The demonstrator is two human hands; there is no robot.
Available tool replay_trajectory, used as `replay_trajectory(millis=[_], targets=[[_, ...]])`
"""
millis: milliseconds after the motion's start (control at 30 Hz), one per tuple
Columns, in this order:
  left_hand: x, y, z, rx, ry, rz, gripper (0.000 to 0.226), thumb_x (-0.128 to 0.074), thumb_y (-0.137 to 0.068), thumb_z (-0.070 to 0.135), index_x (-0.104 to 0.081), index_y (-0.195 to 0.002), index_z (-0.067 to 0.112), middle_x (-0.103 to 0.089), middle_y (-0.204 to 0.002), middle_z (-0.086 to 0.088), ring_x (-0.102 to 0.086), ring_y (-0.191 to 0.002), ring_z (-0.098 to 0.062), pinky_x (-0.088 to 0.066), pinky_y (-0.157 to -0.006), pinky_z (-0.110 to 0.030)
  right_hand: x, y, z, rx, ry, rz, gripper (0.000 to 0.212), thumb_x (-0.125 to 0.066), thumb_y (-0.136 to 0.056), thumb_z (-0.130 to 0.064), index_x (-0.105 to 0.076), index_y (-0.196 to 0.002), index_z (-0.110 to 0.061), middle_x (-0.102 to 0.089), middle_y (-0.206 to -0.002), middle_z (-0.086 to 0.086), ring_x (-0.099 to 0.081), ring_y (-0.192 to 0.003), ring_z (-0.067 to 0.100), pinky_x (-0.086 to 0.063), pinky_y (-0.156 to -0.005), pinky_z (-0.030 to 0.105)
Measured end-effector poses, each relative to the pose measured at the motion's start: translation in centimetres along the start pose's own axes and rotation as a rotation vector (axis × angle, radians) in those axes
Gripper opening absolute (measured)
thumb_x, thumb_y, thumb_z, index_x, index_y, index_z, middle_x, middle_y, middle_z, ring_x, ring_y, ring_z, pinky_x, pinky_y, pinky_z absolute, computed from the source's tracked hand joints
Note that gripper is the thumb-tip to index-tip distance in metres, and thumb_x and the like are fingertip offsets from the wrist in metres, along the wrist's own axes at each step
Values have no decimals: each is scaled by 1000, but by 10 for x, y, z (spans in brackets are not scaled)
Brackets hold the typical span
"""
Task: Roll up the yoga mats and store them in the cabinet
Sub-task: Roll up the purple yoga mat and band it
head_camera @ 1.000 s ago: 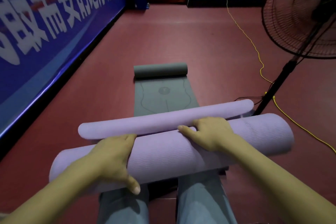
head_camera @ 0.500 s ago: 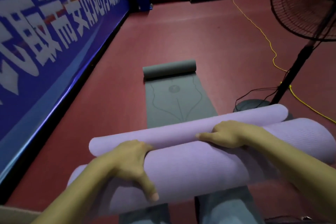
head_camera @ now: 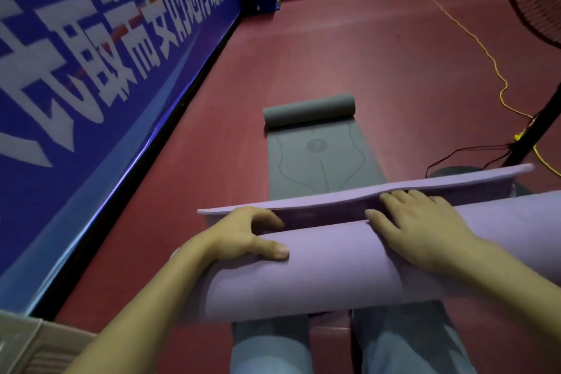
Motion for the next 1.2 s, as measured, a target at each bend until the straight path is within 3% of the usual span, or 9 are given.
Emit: replay_trajectory(millis=[133,267,333,467,533,600,700,1033,1200], targets=[[0,-5,-3,-32,14,-59,66,-85,-64,53,-73,-122,23,-74,-117,13,-68,-109,-4,-53,-97,-25,-4,13,-5,-28,55,86,67,2,-92,-59,-56,-113,-33,-61,-120,-12,-53,-115,18,-38,-98,37],[0,-11,4,-101,-8,218,21,-81,-86,29,-80,-107,26,-77,-99,18,-70,-94,3,-52,-88,-22,-20,8,-2,-6,82,259,56,-19,-94,-55,-65,-95,-23,-67,-95,0,-58,-91,30,-41,-85,44],[-2,-14,7,-88,-90,282,13,-71,-94,32,-81,-100,27,-78,-93,17,-70,-91,1,-54,-88,-29,-22,1,-2,-1,72,282,52,-24,-95,-54,-65,-88,-21,-68,-88,2,-59,-85,32,-41,-83,44],[1,-12,11,-12,-155,181,33,-60,-94,58,-78,-98,31,-73,-83,17,-63,-79,-2,-55,-87,-44,-15,-19,-3,-11,69,221,57,-16,-93,-56,-64,-87,-26,-70,-92,-5,-62,-91,25,-42,-87,39],[-2,-6,18,16,-211,74,52,-71,-72,72,-71,-114,41,-72,-104,26,-66,-97,2,-54,-93,-38,-11,-28,-3,-2,61,214,60,-15,-93,-56,-68,-90,-27,-72,-95,-5,-63,-93,22,-40,-87,37],[-9,-4,20,39,-415,-3,103,-82,-47,75,-49,-140,43,-59,-135,23,-58,-123,-6,-48,-105,-37,-10,-36,-4,11,51,211,61,-16,-90,-57,-68,-87,-24,-73,-93,-3,-64,-90,23,-39,-83,36],[-14,-5,16,48,-533,-17,145,-90,-39,72,-18,-160,37,-33,-162,16,-35,-147,-14,-32,-119,-37,-10,-43,-3,46,56,240,61,-18,-90,-57,-67,-87,-22,-73,-92,-1,-64,-87,23,-33,-72,35],[-15,9,18,-62,-494,107,123,-86,-31,73,-40,-143,49,-56,-137,28,-54,-124,-2,-46,-104,-30,11,-38,-13,2,-2,146,49,-42,-88,-54,-61,-70,-12,-51,-65,3,-52,-67,31,-31,-54,33],[-15,22,30,-39,-519,64,112,-88,-30,73,-49,-133,50,-67,-113,24,-63,-103,-8,-51,-92,-33,36,-24,-14,49,151,-57,45,-36,-96,-51,-59,-80,-15,-64,-96,12,-49,-80,32,-39,-68,35]])
Point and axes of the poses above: each hand's wrist, its own y-axis away from the middle knuckle, its own x-axis out of the back of the hand, z = x × y, the point moved 1 cm from there along -y, towards the middle knuckle
